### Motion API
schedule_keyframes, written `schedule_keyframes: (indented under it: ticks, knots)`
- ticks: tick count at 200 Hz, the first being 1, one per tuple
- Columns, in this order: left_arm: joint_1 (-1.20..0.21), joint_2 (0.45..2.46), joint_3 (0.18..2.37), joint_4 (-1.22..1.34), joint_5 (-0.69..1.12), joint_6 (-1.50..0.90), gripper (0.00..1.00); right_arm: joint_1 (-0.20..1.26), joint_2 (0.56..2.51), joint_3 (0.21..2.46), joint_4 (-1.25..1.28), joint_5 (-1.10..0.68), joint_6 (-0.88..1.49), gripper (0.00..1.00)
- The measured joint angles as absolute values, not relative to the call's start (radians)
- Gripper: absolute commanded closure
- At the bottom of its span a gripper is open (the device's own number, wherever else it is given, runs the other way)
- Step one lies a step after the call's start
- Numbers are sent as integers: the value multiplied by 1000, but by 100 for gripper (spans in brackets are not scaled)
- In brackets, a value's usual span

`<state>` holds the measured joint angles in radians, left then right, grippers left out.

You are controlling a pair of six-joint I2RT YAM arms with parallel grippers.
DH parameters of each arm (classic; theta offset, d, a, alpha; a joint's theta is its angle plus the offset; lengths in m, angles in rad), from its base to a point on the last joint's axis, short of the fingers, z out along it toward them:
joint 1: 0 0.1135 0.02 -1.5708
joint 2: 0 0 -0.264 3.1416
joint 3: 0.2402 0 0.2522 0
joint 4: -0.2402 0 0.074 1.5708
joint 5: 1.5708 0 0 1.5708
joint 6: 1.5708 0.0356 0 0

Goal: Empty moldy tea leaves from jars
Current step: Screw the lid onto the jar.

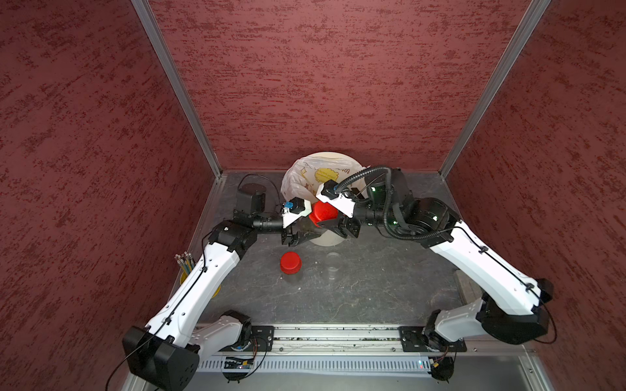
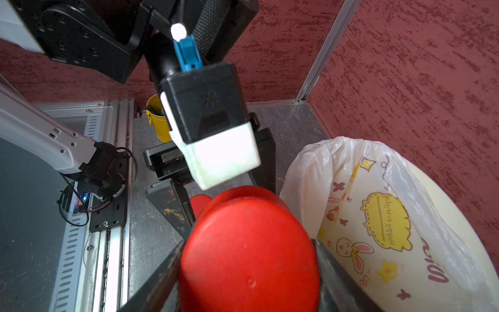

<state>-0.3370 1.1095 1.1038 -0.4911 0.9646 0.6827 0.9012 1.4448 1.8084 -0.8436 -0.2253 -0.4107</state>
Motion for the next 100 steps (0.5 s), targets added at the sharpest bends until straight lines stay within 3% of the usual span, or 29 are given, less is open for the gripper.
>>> schedule_keyframes:
  ticks: [66,100]
  knots:
    - [-337,1110,1104,-482,967,677,39,886,1475,1862,-897,-281,-525,25]
    - [-337,1110,1104,-496,967,656,38,884,1482,1865,-913,-289,-538,8]
